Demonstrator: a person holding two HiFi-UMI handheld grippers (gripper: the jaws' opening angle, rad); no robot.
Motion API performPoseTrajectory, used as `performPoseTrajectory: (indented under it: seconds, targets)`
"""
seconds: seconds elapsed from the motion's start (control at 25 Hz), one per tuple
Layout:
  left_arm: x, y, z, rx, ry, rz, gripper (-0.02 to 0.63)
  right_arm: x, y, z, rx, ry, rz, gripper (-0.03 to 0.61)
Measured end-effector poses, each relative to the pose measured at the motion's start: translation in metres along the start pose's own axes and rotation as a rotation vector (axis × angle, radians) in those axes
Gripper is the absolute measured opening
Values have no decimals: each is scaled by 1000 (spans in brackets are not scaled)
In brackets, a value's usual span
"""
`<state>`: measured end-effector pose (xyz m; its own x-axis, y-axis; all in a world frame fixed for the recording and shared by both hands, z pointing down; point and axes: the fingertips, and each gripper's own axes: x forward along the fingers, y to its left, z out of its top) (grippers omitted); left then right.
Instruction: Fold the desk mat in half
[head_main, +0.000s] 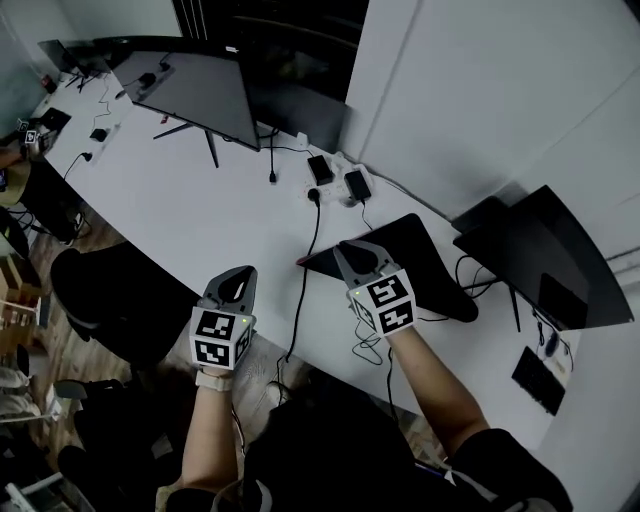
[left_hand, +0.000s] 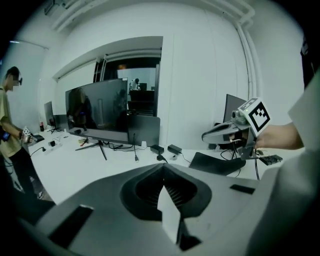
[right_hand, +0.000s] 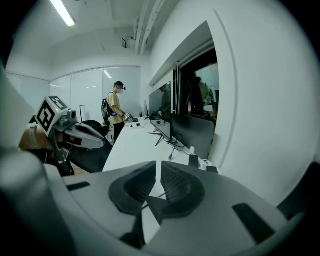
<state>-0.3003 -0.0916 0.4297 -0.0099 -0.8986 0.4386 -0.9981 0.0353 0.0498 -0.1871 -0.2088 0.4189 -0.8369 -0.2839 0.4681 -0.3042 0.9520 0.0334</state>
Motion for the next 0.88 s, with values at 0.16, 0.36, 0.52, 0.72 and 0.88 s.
performPoseTrajectory:
  seconds: [0.16,0.36,0.52,0.72,0.88]
  targets:
    - [-49,18,-3,-43,-45,47,8,-5,48,22,-22,-33,57,38]
    - [-113,34,-5,-82,-120,98,8,-14,109,46,-56,-76,128,38]
    - [-165,45,-8,-123,-182,143,8,-24,154,69,-84,-130,195,38]
    - [-220,48,-19,-155,-238,189,8,-38,209,86,-125,-179,271,38]
    - [-261,46,-22,-158,-283,232,8,-46,250,90,-129,-199,334,38]
